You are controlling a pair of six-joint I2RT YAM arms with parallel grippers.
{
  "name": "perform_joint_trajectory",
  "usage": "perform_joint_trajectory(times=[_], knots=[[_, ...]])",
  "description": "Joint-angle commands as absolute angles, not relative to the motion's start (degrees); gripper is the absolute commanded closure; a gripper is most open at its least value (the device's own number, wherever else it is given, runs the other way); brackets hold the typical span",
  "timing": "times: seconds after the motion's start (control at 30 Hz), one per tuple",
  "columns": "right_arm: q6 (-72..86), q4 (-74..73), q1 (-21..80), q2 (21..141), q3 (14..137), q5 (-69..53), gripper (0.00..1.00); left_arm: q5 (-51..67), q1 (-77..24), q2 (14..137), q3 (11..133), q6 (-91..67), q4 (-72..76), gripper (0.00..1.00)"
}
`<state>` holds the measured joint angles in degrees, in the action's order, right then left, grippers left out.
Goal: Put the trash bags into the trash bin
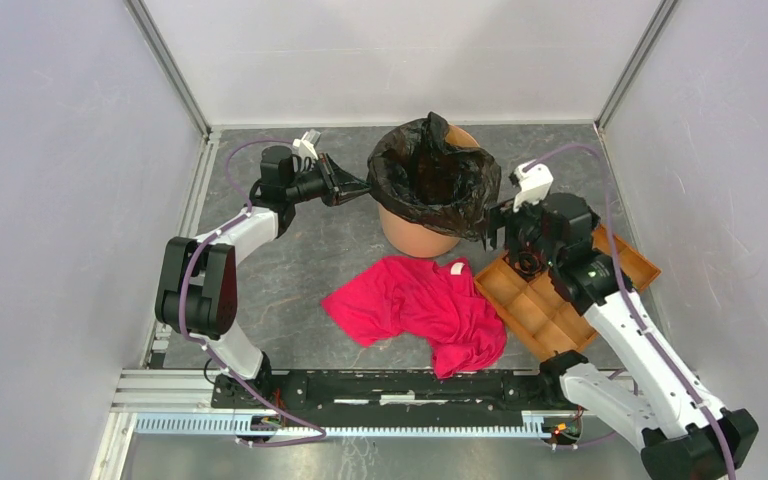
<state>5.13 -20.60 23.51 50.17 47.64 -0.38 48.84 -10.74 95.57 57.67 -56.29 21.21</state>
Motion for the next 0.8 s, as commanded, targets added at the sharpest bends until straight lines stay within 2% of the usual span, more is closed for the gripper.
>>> perform_joint_trajectory(times=[0.0,0.13,0.27,0.47,0.6,0.77], knots=[[8.0,-17.6,17.0,51.5,54.3,-10.3,0.14,50.7,-11.0,94.9,57.6,-58.4,23.4,0.78],[12.2,-12.3,6.5,55.1,56.6,-26.4,0.13,50.9,-11.0,94.9,57.7,-58.5,23.4,0.78],[13.0,-9.2,3.4,61.7,61.9,-32.1,0.11,50.9,-11.0,94.5,57.7,-58.6,23.4,0.78],[23.7,4.7,-2.7,70.7,61.6,-43.3,0.28,51.0,-11.0,94.2,57.7,-58.5,23.4,0.78],[29.3,12.9,-3.9,73.5,58.0,-45.7,0.43,51.1,-11.0,94.4,57.7,-58.5,23.4,0.78],[34.1,19.9,-4.2,75.5,54.2,-47.7,0.47,51.1,-11.0,94.6,57.7,-58.6,23.4,0.79]])
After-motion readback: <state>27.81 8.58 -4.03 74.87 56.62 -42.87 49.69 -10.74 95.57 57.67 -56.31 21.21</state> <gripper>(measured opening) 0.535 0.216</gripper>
